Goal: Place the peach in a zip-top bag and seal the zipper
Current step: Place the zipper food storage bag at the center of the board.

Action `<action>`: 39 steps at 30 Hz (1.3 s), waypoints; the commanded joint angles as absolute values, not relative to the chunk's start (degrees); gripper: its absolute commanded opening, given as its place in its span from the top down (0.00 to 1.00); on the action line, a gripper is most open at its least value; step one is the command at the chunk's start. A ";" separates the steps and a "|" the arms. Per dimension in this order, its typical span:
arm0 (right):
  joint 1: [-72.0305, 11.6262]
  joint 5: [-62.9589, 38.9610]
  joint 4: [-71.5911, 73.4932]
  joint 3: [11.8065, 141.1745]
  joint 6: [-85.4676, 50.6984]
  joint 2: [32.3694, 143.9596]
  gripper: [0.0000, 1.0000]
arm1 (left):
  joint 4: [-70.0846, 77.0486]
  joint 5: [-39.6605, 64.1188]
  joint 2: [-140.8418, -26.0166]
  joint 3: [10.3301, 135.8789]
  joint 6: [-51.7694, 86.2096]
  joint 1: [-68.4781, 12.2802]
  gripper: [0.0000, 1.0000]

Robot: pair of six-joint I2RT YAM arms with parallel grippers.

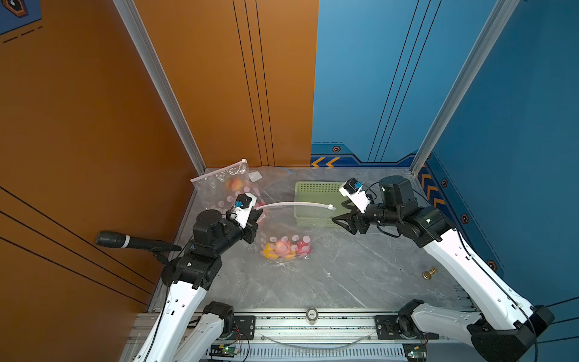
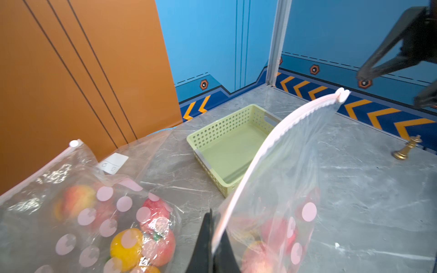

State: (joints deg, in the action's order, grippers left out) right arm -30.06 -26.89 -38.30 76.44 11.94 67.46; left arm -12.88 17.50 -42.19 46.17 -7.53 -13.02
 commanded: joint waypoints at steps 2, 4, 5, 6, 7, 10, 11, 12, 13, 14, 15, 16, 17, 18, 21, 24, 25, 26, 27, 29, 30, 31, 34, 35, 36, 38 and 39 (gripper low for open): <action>-30.58 -25.79 -34.45 77.89 8.90 65.23 0.19 | -7.83 6.85 -41.59 43.51 -2.69 -11.92 1.00; -30.65 -23.67 -33.95 77.33 8.30 64.33 0.18 | -6.77 1.63 -41.75 42.60 0.00 -10.86 1.00; -30.67 -22.28 -33.63 76.94 8.02 63.83 0.18 | -6.36 -0.30 -42.03 42.26 1.39 -9.86 1.00; -30.67 -21.14 -33.37 76.53 7.63 63.49 0.17 | -5.89 -1.38 -42.31 42.06 2.80 -8.89 1.00; -30.67 -19.72 -33.16 76.02 7.37 63.09 0.17 | -5.33 -1.79 -42.73 41.78 4.34 -7.52 1.00; -30.67 -16.90 -32.87 75.13 6.33 62.37 0.16 | -3.74 -3.06 -44.40 41.32 9.44 -3.55 1.00; -30.66 -16.18 -32.83 74.89 6.03 62.21 0.16 | -2.97 -2.90 -45.08 41.18 10.27 -2.21 1.00; -30.67 -15.49 -32.71 74.72 5.74 62.14 0.16 | -2.24 -2.88 -45.66 41.18 10.88 -1.14 1.00; -30.67 -14.78 -32.53 74.45 5.47 61.96 0.16 | -1.32 -2.90 -46.31 41.14 11.02 -0.25 1.00; -30.67 -14.04 -32.30 74.19 5.15 61.71 0.16 | -0.27 -2.97 -46.83 41.05 10.68 0.44 1.00; -30.63 -13.27 -31.98 73.86 4.86 61.54 0.16 | 0.24 -3.49 -47.34 41.07 10.40 1.05 1.00; -30.67 -12.36 -31.63 73.47 4.60 61.29 0.16 | 1.11 -3.53 -48.01 41.13 9.93 1.95 1.00; -30.63 -11.41 -31.13 72.95 4.16 60.94 0.16 | 1.87 -3.18 -48.79 41.18 9.47 2.97 1.00; -30.62 -10.51 -30.67 72.58 3.84 60.67 0.15 | 2.51 -2.87 -49.52 41.05 9.18 3.86 1.00; -30.57 -7.25 -29.28 70.70 2.53 59.95 0.15 | 4.96 -1.95 -52.39 40.15 9.03 7.19 1.00; -30.41 -4.90 -28.27 68.86 1.46 59.21 0.15 | 7.76 -0.04 -56.03 39.62 11.40 11.98 1.00; -30.27 -4.69 -28.00 68.18 1.20 58.99 0.15 | 8.45 2.01 -57.20 39.72 13.18 14.22 1.00; -30.16 -4.46 -27.82 67.65 0.85 58.68 0.16 | 8.93 3.92 -58.13 39.96 14.57 15.87 0.99; -30.07 -4.21 -27.70 67.20 0.48 58.42 0.16 | 9.02 4.94 -58.68 40.07 15.28 16.60 0.95; -29.89 -3.52 -27.52 66.09 -0.04 57.61 0.15 | 8.31 6.37 -59.00 40.60 15.63 16.79 0.73; -29.80 -3.20 -27.44 65.66 -0.31 57.19 0.15 | 8.03 7.39 -58.77 40.78 15.88 16.79 0.59; -29.67 -2.69 -27.40 65.17 -0.56 56.61 0.15 | 7.45 7.97 -58.28 40.85 15.99 16.62 0.41; -29.09 -0.65 -27.08 63.55 -2.21 54.59 0.14 | 4.22 6.39 -55.15 40.87 16.17 15.71 0.09; -28.84 0.34 -26.98 62.86 -2.84 53.75 0.14 | 2.60 5.14 -53.51 40.79 15.96 15.41 0.07; -28.66 1.43 -26.98 62.25 -3.59 53.02 0.13 | 0.99 3.80 -52.11 40.78 15.83 15.10 0.07; -28.23 4.37 -27.06 60.76 -5.11 50.95 0.09 | -2.47 1.27 -48.56 40.61 15.55 14.22 0.06; -28.04 6.34 -27.07 59.89 -6.20 49.84 0.06 | -3.96 0.47 -46.61 40.03 15.36 13.62 0.06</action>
State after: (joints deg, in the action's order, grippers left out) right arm -28.62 0.43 -28.03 61.65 -2.81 52.38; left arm 1.10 3.40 -50.74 40.38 15.46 14.68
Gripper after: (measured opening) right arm 0.936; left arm 0.941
